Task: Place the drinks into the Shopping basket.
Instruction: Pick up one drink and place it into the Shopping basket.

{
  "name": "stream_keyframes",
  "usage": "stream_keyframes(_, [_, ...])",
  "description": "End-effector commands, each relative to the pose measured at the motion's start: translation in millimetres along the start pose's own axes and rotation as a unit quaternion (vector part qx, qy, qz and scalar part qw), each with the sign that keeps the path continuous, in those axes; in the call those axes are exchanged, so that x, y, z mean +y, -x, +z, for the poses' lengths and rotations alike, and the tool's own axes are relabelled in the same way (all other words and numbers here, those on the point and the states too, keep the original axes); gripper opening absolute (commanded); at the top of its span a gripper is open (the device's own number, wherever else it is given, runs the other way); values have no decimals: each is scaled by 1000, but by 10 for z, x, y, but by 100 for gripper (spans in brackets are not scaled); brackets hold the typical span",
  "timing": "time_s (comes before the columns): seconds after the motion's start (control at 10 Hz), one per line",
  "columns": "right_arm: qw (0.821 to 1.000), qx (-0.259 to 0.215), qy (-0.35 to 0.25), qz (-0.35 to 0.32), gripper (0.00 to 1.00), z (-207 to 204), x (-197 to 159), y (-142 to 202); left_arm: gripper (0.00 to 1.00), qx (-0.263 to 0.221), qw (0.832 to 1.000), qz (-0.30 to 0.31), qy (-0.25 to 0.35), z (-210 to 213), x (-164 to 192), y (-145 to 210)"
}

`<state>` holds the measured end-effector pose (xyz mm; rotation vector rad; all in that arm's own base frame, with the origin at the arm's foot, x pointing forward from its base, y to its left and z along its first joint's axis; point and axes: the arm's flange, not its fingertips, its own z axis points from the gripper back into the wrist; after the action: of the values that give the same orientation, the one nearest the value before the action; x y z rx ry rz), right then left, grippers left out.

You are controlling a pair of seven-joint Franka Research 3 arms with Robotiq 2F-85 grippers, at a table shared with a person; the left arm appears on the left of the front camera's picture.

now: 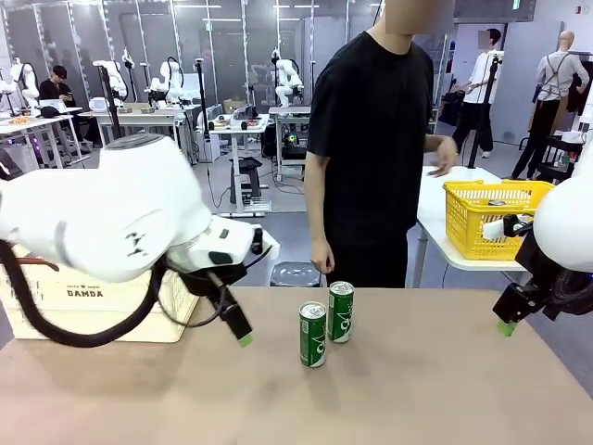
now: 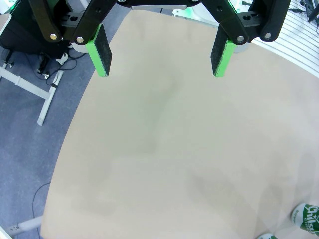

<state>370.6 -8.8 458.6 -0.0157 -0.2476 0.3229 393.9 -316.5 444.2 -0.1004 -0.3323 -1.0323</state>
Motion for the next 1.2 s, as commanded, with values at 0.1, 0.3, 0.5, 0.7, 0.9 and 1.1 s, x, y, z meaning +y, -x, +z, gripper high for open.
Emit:
stream_keyframes(0.1, [1000, 1, -1, 7, 100, 15, -13, 14, 100, 10, 1000, -13, 9, -134, 85, -746])
stream_keyframes(0.3, [1000, 1, -1, 7, 100, 15, -13, 14, 100, 15, 1000, -14, 20, -269, 71, -1151])
stream_keyframes(0.5, [1000, 1, -1, 7, 100, 15, -13, 14, 100, 18, 999, -15, 22, -435, 28, -1514])
stream_keyframes(0.7, [1000, 1, -1, 7, 100, 15, -13, 14, 100, 28, 999, -29, 24, -549, -20, -1721])
stream_keyframes(0.9, [1000, 1, -1, 7, 100, 15, -13, 14, 100, 37, 999, -24, 9, -650, -21, -1798])
stream_keyframes(1.1, [1000, 1, -1, 7, 100, 15, -13, 14, 100, 63, 998, -16, -4, -672, -60, -1775])
